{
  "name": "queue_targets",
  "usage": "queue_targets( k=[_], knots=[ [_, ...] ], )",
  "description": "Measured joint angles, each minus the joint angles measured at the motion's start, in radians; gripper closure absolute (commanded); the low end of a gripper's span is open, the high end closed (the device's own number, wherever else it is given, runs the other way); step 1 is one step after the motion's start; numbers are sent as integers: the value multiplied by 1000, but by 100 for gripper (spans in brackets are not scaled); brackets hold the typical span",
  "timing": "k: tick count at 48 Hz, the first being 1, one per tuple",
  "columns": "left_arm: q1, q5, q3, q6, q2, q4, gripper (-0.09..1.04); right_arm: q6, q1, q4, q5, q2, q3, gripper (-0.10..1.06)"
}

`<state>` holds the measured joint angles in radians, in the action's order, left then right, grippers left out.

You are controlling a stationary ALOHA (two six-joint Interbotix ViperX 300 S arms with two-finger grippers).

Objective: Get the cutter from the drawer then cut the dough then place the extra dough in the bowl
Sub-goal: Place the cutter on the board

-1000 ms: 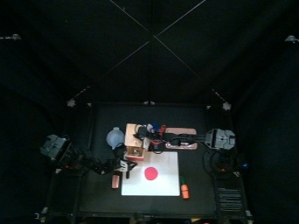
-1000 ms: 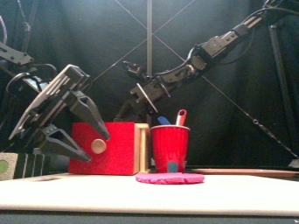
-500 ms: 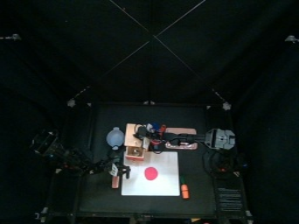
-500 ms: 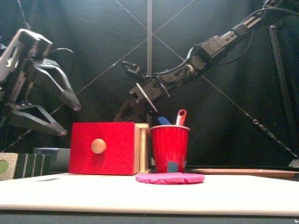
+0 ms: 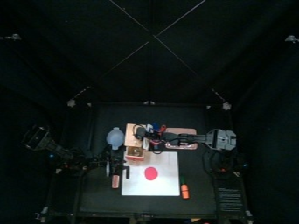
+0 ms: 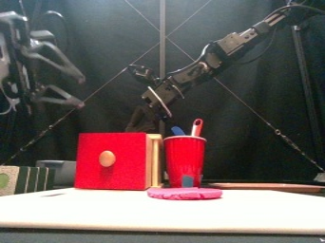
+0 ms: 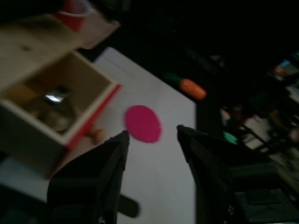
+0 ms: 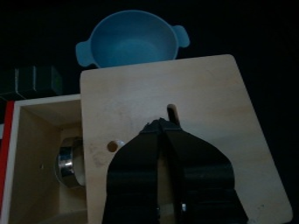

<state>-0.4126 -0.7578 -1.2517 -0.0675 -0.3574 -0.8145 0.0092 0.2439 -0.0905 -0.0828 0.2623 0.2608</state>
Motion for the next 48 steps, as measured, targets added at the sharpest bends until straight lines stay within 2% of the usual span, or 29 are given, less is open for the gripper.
queue_targets(
  k=[8, 15, 33, 48],
  knots=[
    [124, 9, -34, 14, 12, -31, 11, 2, -2, 2, -17, 0, -5, 91],
    [179, 57, -34, 31, 35, -29, 11, 2, -3, 8, -17, 0, -6, 91],
    [186, 107, 26, 40, 124, -29, 11, 2, -3, 9, -18, 0, -6, 91],
    [161, 132, 52, 40, 133, -32, 11, 2, -5, 9, -20, 2, -6, 91]
  ],
)
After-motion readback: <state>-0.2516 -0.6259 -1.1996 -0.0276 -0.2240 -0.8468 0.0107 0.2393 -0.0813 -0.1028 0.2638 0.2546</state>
